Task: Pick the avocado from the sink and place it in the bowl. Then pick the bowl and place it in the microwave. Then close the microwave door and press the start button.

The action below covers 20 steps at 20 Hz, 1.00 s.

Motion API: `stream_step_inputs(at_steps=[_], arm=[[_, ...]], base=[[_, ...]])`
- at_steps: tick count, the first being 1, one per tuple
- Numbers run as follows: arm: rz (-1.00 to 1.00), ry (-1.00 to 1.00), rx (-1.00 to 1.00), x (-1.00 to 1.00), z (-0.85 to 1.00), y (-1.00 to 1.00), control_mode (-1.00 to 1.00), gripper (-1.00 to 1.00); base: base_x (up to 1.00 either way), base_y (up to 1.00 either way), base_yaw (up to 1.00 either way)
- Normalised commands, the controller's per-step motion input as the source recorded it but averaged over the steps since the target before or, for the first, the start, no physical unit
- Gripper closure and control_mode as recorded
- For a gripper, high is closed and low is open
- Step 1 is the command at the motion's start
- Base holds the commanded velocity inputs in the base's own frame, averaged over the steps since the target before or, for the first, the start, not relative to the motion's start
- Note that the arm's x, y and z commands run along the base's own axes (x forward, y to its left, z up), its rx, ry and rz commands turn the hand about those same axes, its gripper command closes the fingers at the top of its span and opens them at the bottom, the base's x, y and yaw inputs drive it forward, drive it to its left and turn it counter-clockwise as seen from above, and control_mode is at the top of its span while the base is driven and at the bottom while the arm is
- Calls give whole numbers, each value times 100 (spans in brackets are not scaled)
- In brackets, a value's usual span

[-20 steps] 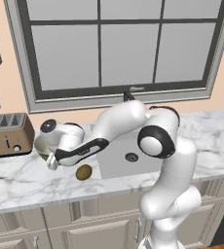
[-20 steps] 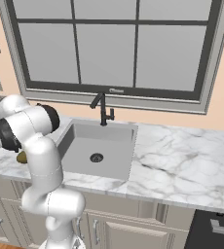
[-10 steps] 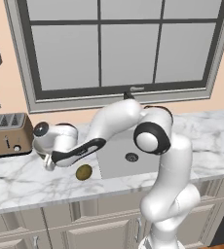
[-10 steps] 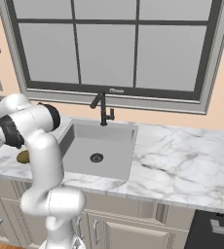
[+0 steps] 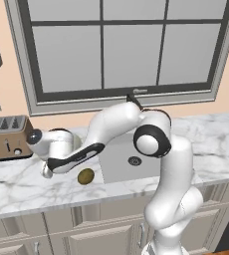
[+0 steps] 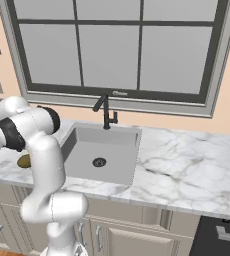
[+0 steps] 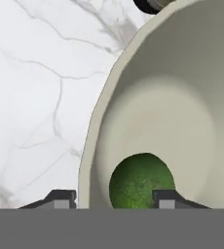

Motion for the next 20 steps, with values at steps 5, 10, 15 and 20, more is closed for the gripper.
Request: stream_step_inputs(at_steps=[5, 10, 15, 20], arm=[[0, 0, 0, 2, -7, -24, -100, 100], [0, 0, 2, 0, 0, -43, -100, 100], [1, -1, 8, -16, 44, -42, -100, 100], [1, -1, 13, -52, 90, -42, -100, 100]], base=[[0, 0, 0], [0, 0, 0], [0, 0, 0], [0, 0, 0]])
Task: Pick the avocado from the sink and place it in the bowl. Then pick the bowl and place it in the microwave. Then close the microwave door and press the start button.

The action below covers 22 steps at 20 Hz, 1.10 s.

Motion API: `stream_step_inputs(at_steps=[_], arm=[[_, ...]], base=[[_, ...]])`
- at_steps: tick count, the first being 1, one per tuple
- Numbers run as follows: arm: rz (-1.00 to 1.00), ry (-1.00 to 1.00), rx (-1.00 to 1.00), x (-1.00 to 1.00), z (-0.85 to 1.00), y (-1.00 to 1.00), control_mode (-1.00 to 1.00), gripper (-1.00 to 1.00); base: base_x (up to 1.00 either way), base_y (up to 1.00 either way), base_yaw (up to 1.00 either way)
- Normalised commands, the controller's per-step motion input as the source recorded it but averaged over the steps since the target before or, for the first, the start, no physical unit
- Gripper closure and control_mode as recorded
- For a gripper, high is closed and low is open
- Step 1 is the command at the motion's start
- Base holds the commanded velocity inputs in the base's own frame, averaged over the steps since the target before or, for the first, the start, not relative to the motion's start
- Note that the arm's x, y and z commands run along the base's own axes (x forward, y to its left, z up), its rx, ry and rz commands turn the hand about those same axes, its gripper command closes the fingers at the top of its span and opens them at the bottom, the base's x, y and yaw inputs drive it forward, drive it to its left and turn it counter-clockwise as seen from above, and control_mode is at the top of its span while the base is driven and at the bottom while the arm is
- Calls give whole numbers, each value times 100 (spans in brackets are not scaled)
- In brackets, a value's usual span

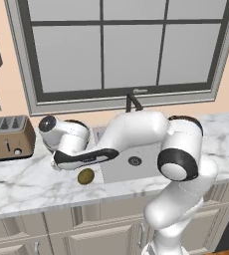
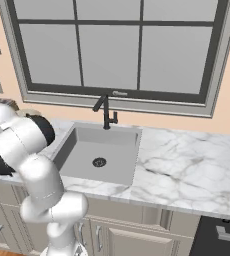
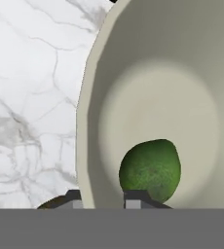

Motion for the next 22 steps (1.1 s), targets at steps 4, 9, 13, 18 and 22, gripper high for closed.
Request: stream_step_inputs(at_steps=[4, 9, 13, 18, 22], arm=[[0, 0, 12, -66, 92, -62, -100, 100], [1, 0, 10, -65, 100, -67, -100, 100], [11, 0, 3, -72, 100, -71, -100, 100], [23, -1, 0, -60, 89, -71, -100, 100], [21, 5, -1, -36, 70, -66, -100, 100]], base=[[0, 0, 0], [0, 0, 0], [0, 0, 0], [0, 0, 0], [0, 0, 0]])
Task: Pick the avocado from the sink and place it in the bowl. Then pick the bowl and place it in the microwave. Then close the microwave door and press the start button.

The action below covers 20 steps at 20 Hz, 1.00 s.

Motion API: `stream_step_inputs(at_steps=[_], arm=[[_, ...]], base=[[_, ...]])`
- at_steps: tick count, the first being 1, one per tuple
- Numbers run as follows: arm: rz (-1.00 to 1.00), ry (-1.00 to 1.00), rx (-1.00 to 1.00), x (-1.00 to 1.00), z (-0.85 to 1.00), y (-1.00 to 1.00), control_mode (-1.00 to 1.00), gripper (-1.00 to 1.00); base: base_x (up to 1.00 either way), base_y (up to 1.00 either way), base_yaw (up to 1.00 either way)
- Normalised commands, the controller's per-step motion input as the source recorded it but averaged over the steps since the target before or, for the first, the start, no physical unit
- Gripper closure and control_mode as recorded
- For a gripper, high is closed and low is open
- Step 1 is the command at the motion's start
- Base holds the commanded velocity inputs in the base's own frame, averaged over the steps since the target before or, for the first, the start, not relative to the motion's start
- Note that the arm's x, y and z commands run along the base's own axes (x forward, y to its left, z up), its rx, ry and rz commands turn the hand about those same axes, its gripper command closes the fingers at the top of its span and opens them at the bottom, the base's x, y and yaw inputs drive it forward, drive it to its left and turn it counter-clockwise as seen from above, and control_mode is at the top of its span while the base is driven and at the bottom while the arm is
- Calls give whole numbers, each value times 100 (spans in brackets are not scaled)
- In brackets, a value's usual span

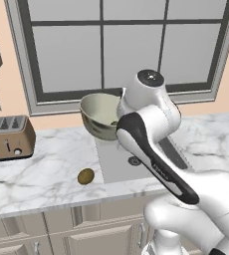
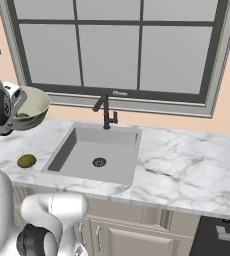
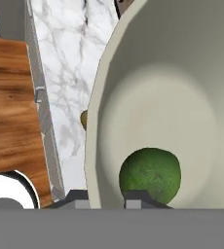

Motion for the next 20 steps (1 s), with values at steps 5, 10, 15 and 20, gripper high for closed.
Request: stream_step_inputs(at_steps=[5, 10, 15, 20], arm=[[13, 11, -3, -33, 47, -56, -100, 100], [1, -3, -15, -14, 5, -58, -100, 100], [3, -10, -12, -20, 0, -42, -100, 100], [1, -13, -1, -24, 0, -18, -100, 100]], base=[[0, 0, 0], [0, 0, 0], [0, 0, 0], [0, 0, 0]])
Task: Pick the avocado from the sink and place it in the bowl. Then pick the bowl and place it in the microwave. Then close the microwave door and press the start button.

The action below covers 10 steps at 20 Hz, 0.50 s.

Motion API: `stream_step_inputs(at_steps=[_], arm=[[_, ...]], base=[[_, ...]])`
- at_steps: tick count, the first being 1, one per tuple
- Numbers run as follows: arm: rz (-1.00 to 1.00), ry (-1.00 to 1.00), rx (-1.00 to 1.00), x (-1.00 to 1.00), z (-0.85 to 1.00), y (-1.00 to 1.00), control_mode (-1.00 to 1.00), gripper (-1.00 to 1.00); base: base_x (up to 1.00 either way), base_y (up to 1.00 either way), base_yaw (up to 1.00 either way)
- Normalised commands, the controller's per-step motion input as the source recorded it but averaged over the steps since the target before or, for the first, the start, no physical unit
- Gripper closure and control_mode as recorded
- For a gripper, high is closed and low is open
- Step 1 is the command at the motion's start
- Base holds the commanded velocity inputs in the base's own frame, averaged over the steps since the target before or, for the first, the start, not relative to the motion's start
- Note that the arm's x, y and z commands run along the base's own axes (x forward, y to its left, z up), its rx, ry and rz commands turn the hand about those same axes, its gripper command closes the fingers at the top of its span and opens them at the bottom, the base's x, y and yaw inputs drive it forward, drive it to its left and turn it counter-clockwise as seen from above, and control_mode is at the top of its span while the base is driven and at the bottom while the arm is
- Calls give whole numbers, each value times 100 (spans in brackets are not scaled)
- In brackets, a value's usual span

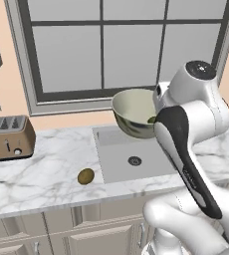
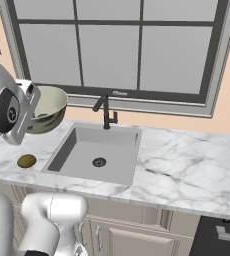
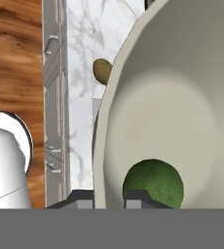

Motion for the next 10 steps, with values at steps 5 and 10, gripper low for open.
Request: stream_step_inputs(at_steps=[5, 10], arm=[[0, 0, 0, 0, 0, 0, -100, 100], [0, 0, 0, 0, 0, 0, 100, 100]], base=[[0, 0, 0], [-3, 0, 0]])
